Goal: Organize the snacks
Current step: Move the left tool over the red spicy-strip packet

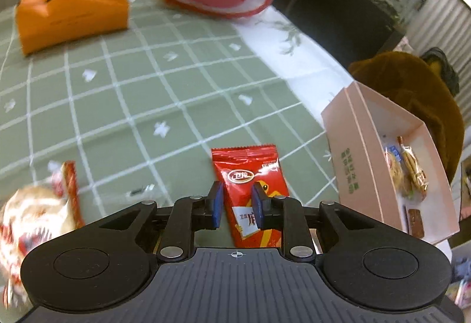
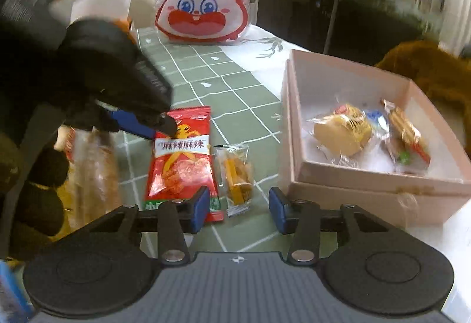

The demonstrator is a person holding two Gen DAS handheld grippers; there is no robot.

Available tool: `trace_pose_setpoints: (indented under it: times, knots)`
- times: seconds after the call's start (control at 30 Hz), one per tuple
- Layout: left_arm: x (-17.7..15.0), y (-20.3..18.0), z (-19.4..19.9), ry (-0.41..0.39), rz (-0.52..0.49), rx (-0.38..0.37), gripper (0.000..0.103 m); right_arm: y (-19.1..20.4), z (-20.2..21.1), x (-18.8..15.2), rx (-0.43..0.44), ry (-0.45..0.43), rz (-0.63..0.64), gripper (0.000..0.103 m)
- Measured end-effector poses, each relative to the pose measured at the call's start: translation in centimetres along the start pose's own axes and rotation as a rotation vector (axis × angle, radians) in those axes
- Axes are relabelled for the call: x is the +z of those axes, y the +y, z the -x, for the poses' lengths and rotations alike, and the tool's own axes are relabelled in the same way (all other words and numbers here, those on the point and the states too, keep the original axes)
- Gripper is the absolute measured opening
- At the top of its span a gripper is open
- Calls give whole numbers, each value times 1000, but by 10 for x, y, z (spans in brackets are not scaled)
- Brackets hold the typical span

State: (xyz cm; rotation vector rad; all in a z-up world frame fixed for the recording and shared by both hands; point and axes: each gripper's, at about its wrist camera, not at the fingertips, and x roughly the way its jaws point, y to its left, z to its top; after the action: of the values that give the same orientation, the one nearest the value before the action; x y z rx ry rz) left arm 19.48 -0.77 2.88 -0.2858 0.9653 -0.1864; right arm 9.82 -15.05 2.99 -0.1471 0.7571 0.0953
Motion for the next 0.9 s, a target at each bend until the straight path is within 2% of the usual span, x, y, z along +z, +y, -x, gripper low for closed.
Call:
trace_pose_setpoints:
  times: [0.03, 0.13, 0.23, 0.3, 0.43, 0.57, 0.67, 0.77, 0.9]
  knots:
    - [0, -1, -2, 1, -17, -4, 25, 2, -1, 2, 1, -6, 13, 43]
    - [0, -1, -3, 4, -41, -39, 26, -1, -4, 8, 40, 19, 4, 28]
    - [-6, -5, -1, 30, -87, -82, 25, -13, 1, 9, 87, 57, -31, 26]
    - [-17, -15, 3, 46, -154, -97, 25, -21, 11, 4, 119, 80, -62, 26]
    - [-40, -32, 12, 92, -219, -149, 25, -46, 40, -22, 181, 129, -121, 24]
    - [-67, -46, 27, 130, -244, -175, 25, -70, 69, -51, 159, 143, -145, 24]
    - [-85, -58, 37, 150, -277, -173, 25, -90, 86, -69, 102, 138, -164, 24]
    - [-97, -69, 41, 159, -295, -169, 26, -106, 87, -78, 57, 142, -188, 26]
    - [-101, -70, 47, 161, -263, -156, 28, -112, 89, -81, 66, 149, -214, 33]
